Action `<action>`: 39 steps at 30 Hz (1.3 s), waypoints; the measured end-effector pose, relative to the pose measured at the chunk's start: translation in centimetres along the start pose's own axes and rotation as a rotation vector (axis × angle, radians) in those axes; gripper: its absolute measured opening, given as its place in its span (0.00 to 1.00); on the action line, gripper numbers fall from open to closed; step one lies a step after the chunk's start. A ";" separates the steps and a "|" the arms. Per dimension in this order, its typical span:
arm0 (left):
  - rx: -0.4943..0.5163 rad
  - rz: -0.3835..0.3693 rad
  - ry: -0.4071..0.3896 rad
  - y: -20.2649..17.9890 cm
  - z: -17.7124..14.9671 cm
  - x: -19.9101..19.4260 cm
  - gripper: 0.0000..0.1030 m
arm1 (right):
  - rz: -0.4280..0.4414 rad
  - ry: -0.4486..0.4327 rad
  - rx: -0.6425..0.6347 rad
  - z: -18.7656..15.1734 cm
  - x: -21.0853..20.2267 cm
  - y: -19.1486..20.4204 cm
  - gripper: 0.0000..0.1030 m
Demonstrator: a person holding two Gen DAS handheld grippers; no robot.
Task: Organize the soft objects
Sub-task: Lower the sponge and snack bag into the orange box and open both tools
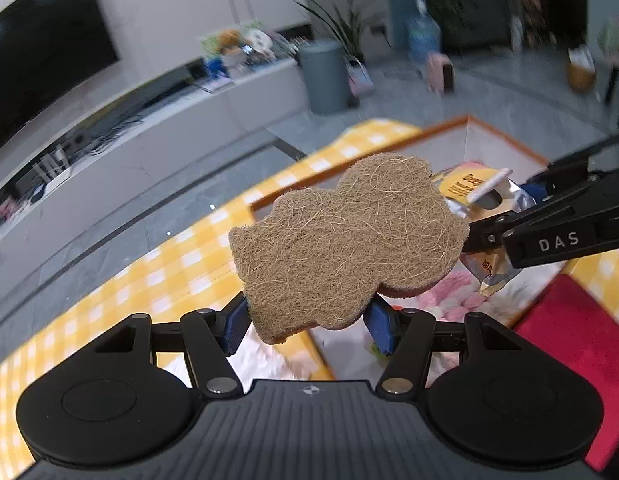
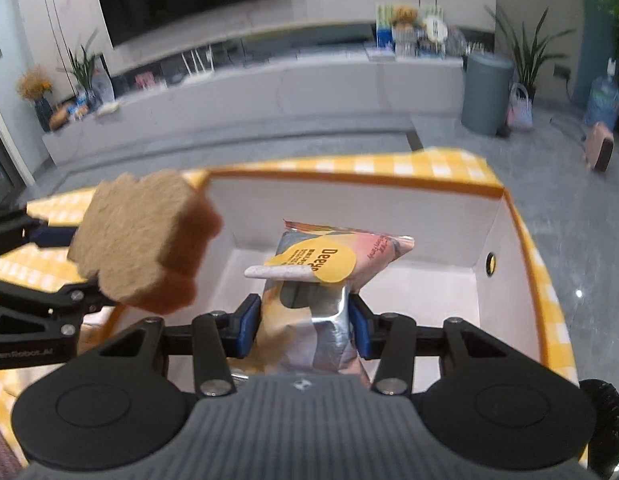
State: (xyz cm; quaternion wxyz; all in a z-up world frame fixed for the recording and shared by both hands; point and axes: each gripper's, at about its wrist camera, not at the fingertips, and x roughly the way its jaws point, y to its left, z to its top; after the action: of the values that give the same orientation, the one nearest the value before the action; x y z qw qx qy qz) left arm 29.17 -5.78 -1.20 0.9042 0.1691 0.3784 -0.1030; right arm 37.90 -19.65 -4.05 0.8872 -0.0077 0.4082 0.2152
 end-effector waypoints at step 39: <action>0.058 -0.061 -0.065 0.2 0.0 -2.4 0.84 | -0.035 0.058 -0.049 1.4 -2.1 1.6 0.56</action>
State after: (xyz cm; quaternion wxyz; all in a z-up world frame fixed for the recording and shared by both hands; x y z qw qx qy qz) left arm 27.52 -5.44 0.59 0.9072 0.1802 0.3508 -0.1466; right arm 37.09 -18.74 -1.38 0.8781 -0.0428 0.4283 0.2092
